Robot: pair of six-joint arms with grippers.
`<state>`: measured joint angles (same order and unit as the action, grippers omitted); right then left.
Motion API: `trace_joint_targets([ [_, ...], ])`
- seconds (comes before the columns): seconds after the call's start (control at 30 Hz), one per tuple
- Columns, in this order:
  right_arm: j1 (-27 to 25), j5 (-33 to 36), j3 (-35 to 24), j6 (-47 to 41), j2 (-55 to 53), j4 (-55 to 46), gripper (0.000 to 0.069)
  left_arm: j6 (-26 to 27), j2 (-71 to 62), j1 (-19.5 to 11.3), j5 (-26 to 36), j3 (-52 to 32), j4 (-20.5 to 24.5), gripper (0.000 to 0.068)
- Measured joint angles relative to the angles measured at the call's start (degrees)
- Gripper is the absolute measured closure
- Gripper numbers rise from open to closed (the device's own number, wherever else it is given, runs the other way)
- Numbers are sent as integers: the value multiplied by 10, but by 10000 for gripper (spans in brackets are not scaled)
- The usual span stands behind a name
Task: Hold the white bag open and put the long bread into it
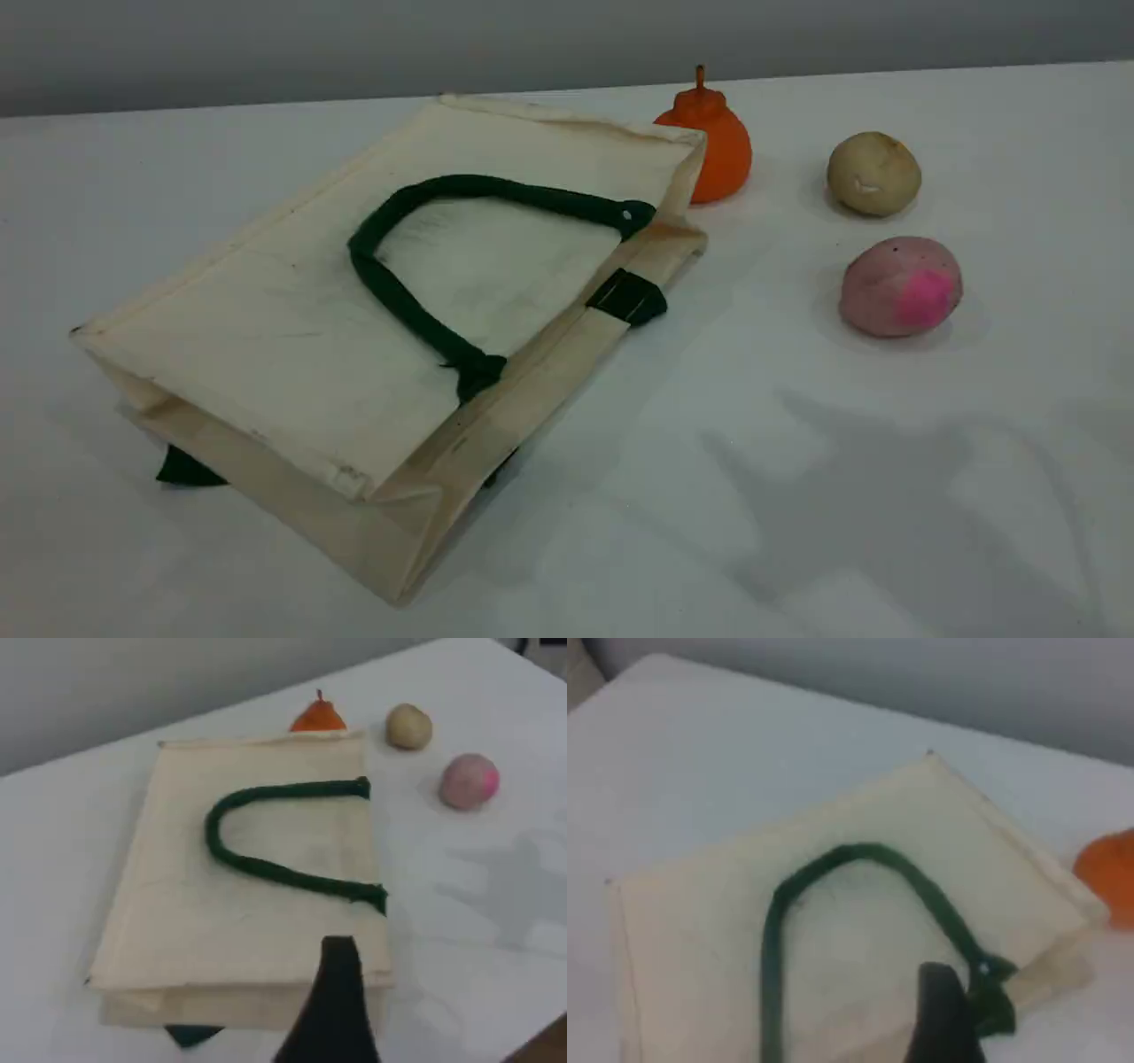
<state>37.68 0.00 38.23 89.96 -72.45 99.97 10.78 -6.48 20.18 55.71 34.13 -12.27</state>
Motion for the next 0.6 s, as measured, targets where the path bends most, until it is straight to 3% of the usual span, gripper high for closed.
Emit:
trace_joint_targets([
  [0.2, 0, 0, -14, 0, 2, 0, 261, -44, 38, 0, 38, -35, 50, 104],
  [0.33, 0, -21, -14, 0, 17, 0, 261, -54, 38, 0, 55, -45, 57, 104],
  [0.6, 0, -219, -7, 0, 73, 3, 271, -59, 38, 0, 56, -45, 71, 104],
])
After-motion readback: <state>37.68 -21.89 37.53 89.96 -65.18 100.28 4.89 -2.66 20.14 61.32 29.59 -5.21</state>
